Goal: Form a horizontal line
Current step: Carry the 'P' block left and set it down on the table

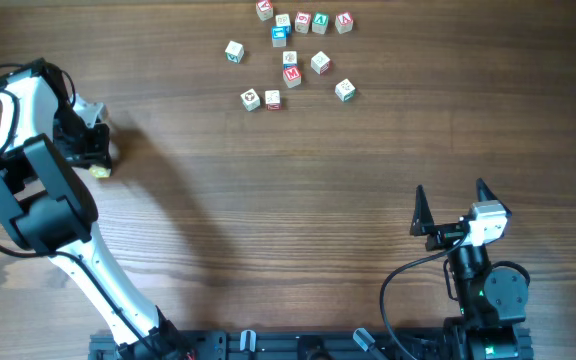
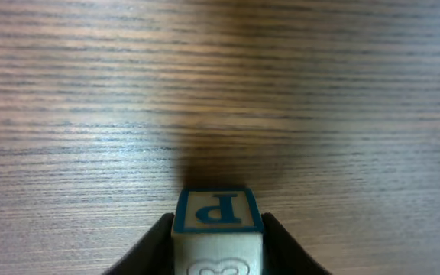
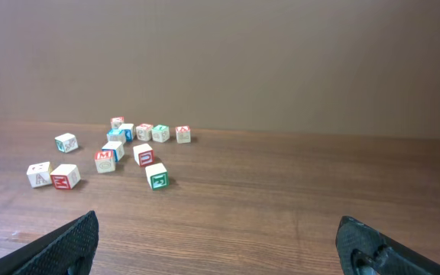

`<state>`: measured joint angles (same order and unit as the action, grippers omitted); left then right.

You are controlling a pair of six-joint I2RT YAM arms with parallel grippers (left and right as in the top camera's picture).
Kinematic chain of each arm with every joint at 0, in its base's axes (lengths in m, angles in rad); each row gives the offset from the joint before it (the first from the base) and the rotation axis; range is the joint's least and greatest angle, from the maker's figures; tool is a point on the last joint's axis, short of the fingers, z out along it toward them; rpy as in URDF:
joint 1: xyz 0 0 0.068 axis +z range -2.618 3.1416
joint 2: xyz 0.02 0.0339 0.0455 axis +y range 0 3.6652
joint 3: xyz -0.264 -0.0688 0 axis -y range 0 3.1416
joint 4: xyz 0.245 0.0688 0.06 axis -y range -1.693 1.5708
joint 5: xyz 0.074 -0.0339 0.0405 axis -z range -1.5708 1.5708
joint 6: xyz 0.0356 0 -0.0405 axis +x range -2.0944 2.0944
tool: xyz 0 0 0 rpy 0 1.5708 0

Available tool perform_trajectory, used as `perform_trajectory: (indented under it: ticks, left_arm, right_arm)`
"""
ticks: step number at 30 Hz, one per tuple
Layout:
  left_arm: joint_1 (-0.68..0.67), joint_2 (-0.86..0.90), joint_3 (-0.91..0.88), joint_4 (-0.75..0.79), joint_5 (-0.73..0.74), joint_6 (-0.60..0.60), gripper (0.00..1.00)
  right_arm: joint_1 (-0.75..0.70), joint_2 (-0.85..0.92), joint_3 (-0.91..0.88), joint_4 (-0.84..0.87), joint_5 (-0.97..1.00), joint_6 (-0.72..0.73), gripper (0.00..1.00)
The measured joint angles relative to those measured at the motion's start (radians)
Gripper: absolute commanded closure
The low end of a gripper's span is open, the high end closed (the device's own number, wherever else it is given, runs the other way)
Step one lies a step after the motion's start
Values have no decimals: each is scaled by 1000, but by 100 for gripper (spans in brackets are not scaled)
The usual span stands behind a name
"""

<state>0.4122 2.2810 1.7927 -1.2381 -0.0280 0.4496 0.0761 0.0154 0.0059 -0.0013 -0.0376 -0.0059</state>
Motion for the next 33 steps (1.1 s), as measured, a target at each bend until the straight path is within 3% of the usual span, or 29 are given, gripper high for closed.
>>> perform_trajectory:
  ticks: [6, 9, 11, 21, 23, 24, 26, 29, 31, 33]
  left_arm:
    - [0, -11, -72, 41, -19, 2, 58]
    - [0, -17, -83, 47, -28, 2, 74]
    - [0, -19, -85, 50, -35, 0, 78]
    - [0, -21, -86, 46, -38, 6, 74]
    - [0, -21, -86, 35, -38, 14, 66]
    - [0, -21, -87, 31, -38, 19, 50]
    - [0, -21, -91, 22, -38, 27, 35]
    - [-4, -21, -96, 2, -34, 27, 24]
    - [-9, -21, -96, 0, -35, 28, 0]
    - [-12, -21, -96, 0, -34, 26, 0]
  right_arm:
    - [0, 0, 0, 0, 0, 0, 0]
    - [0, 0, 0, 0, 0, 0, 0]
    - [0, 0, 0, 0, 0, 0, 0]
    - [0, 0, 0, 0, 0, 0, 0]
    - [0, 0, 0, 0, 0, 0, 0]
    - [0, 0, 0, 0, 0, 0, 0]
    - [0, 0, 0, 0, 0, 0, 0]
    - [0, 0, 0, 0, 0, 0, 0]
    - [0, 0, 0, 0, 0, 0, 0]
    - [0, 0, 0, 0, 0, 0, 0]
